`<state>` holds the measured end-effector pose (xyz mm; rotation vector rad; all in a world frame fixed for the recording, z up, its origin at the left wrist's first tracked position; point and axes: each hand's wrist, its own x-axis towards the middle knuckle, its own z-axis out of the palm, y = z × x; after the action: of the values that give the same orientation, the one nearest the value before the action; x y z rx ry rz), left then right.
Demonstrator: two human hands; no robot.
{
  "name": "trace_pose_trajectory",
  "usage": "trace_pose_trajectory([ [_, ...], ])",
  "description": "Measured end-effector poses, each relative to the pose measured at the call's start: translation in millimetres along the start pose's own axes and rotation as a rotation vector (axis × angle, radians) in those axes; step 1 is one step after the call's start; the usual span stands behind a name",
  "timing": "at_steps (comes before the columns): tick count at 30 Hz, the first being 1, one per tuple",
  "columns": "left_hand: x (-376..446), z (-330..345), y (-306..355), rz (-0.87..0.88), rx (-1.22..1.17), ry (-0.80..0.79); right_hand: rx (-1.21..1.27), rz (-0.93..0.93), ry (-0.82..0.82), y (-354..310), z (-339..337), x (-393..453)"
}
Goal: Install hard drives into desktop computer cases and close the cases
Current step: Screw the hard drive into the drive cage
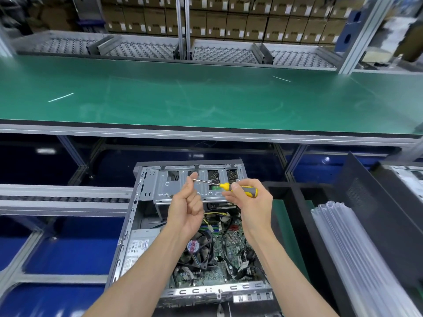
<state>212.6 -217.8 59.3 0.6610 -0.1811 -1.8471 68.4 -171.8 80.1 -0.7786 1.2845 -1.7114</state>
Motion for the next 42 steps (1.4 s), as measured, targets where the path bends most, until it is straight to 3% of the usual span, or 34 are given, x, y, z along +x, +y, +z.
trace_pose_trajectory([
  [8,2.7,-6.3,1.8,0.095,0.272,0.038,-0.120,0.013,-0.005,-3.8,-9.0,6.9],
  [12,2.7,-4.3,-1.0,0.124,0.294,0.049,-0.099,0.016,-0.055,-3.3,-10.8,8.3],
  [19,3.3,-4.5,-3.5,0.131,0.302,0.019,-0.007,0.078,0.003,-5.0,-14.9,15.6],
  [23,2.2,-21.7,-15.3,0.162,0.348,0.201,0.109,0.076,0.113,-6.5,-25.8,23.3],
  [27,5.1,-39.1,-40.0,0.023,0.485,0.362,0.161,0.066,0.216,-0.7,-34.4,28.6],
  [32,26.8,-31.3,-51.9,-0.195,0.495,0.299,0.134,0.044,0.242,9.4,-38.6,31.6],
  [42,55.1,-34.1,-50.0,-0.430,0.389,0.125,0.096,0.056,0.264,28.5,-48.2,39.5],
])
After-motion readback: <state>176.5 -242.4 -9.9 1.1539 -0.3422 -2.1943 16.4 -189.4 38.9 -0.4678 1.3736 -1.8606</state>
